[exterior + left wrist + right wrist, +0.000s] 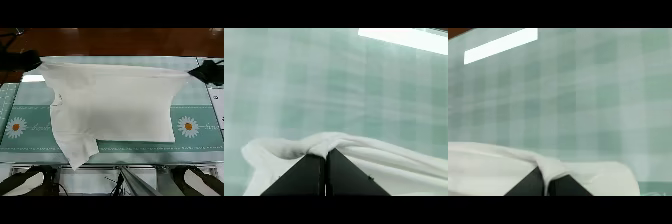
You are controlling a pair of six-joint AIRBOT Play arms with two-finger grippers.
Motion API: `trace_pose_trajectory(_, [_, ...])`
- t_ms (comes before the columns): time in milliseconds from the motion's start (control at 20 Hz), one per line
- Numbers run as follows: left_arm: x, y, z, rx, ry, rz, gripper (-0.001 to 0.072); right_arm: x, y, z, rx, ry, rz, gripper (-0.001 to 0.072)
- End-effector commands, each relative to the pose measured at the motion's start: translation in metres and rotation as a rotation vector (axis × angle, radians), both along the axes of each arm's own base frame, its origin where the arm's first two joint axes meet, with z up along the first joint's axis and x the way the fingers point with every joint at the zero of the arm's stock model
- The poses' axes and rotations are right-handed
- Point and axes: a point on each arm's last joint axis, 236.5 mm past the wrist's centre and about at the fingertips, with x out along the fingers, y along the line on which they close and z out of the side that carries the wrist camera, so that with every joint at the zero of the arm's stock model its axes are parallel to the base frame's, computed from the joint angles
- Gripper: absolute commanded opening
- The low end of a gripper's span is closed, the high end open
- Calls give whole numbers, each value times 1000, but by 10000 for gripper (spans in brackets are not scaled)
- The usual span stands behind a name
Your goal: Fold the shirts.
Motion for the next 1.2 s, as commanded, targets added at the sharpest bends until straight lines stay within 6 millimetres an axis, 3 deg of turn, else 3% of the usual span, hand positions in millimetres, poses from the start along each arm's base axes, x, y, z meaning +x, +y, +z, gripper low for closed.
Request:
trace_pose_trajectory(0, [54,-10,-53,-126,59,30,21,66,10,-60,61,59,8,27])
trace_pose_trajectory(150, [65,-19,-88,-181,139,28,21,102,14,-86,103,109,-13,27])
trace_pose_trajectory(250, [58,-21,-108,-190,207,22,21,111,13,-97,136,148,-36,27])
trace_pose_trajectory(350, [50,-17,-112,-176,236,-5,21,109,12,-98,140,161,-29,27])
trace_pose_trajectory(500, [17,-7,-105,-146,326,-109,21,82,13,-98,138,226,66,27])
trace_pose_trajectory(600, [-20,-7,-112,-152,454,-202,21,47,16,-107,130,333,173,27])
trace_pose_trajectory(750, [-58,-11,-147,-154,592,-267,21,11,9,-144,58,476,211,27])
trace_pose_trajectory(950, [-96,-17,-199,-197,725,-242,31,-9,9,-192,69,541,147,27])
trace_pose_trajectory(1000, [-106,-19,-205,-208,759,-248,178,-10,12,-196,92,550,124,31])
trace_pose_trajectory(1050, [-115,-19,-207,-203,790,-259,548,-12,15,-196,116,566,110,156])
trace_pose_trajectory(1100, [-124,-15,-204,-188,830,-276,707,-16,23,-191,159,584,117,501])
trace_pose_trajectory(1150, [-133,-9,-199,-167,869,-294,707,-23,28,-183,185,592,157,617])
